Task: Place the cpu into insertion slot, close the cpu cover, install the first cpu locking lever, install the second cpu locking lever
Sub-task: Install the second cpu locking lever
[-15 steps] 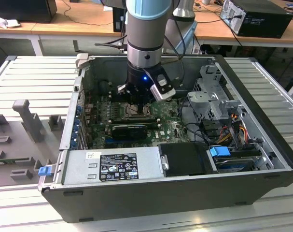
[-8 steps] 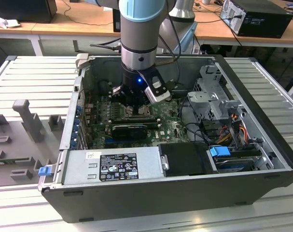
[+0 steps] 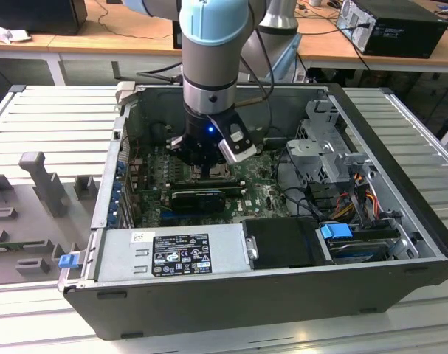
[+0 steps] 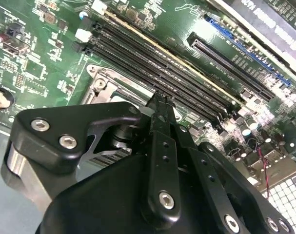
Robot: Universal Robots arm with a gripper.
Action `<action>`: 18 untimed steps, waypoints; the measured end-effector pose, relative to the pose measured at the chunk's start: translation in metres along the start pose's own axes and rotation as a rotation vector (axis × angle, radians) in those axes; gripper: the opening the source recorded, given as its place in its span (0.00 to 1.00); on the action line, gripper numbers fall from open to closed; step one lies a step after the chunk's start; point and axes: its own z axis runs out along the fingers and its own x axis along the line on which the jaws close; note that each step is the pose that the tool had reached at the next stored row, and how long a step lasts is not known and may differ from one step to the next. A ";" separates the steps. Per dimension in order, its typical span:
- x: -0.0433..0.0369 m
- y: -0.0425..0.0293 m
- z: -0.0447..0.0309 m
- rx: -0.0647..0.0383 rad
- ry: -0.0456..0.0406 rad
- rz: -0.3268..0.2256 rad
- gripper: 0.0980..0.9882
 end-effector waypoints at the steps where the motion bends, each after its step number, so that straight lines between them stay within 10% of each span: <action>1: 0.0023 -0.0010 0.0001 -0.016 -0.0005 0.000 0.01; 13: 0.0184 -0.0223 0.0012 -0.127 -0.0041 0.001 0.01; 18: 0.0251 -0.0255 0.0107 -0.132 -0.0043 0.001 0.01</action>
